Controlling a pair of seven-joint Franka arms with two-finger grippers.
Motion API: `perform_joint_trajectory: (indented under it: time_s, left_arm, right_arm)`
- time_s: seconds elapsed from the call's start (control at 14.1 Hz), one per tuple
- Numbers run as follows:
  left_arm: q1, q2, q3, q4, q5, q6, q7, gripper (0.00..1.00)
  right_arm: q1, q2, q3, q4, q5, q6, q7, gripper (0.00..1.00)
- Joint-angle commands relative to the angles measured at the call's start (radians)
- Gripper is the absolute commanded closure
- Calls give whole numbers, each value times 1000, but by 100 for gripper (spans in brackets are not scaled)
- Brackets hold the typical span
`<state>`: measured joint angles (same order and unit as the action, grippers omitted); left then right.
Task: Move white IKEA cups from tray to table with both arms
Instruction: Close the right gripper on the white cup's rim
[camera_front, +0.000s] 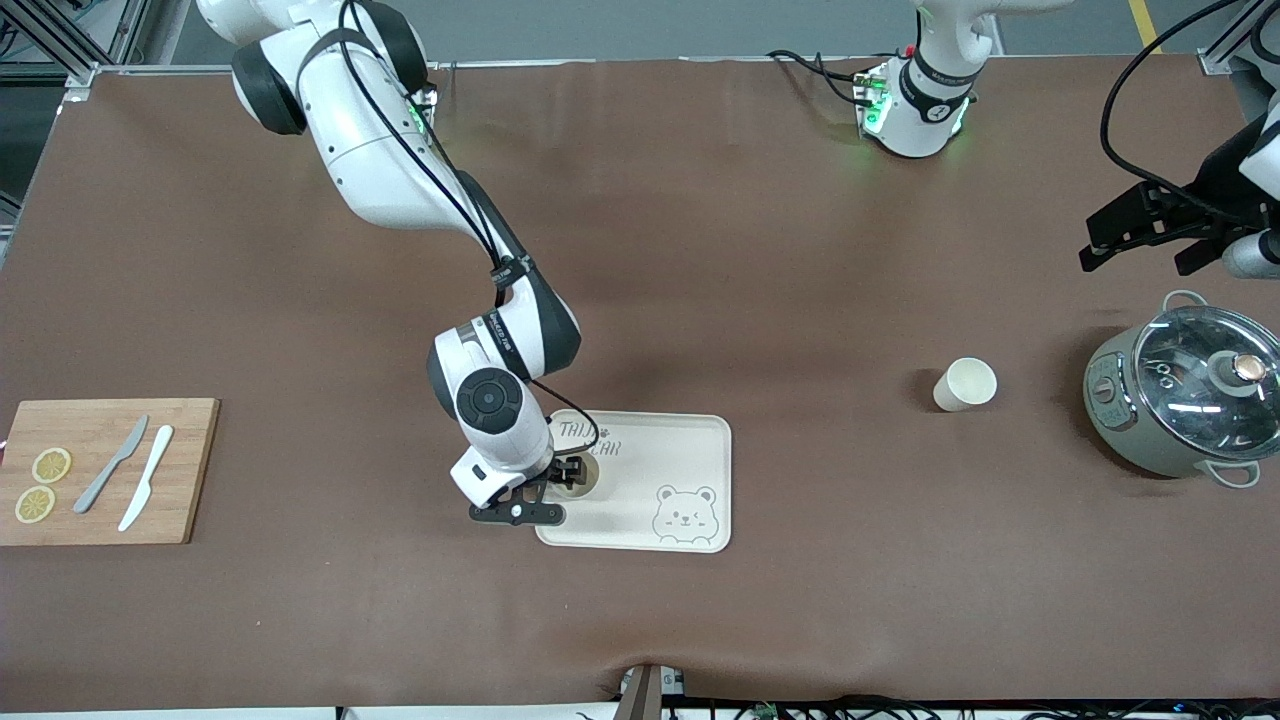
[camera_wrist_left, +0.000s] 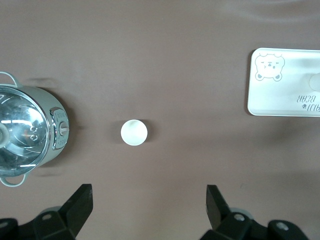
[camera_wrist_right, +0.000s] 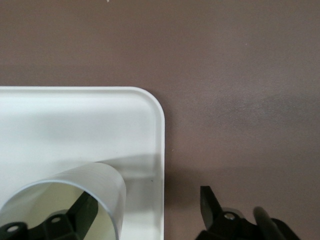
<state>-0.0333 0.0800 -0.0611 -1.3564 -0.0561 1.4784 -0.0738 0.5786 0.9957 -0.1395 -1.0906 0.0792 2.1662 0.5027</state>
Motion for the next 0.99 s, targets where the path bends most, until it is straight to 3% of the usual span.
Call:
perform_joint_trajectory:
  time_s: [0.0,0.42,0.71,0.92]
  left_arm:
    - [-4,-8,3,-4,32,-3,12,0]
    - [-4,-8,3,-4,32,-3,12,0]
    - [-4,-8,3,-4,32,-3,12,0]
    - [-4,-8,3,-6,32,-3,12,0]
  right_arm:
    - [-3,-17,6,-11,19,-6,-12,27]
    - [-3,-19,6,-9,27,-6,-10,41]
    - [-2,-19,6,-9,27,-8,-10,59]
    - [0,-19,6,-9,27,-8,-10,67]
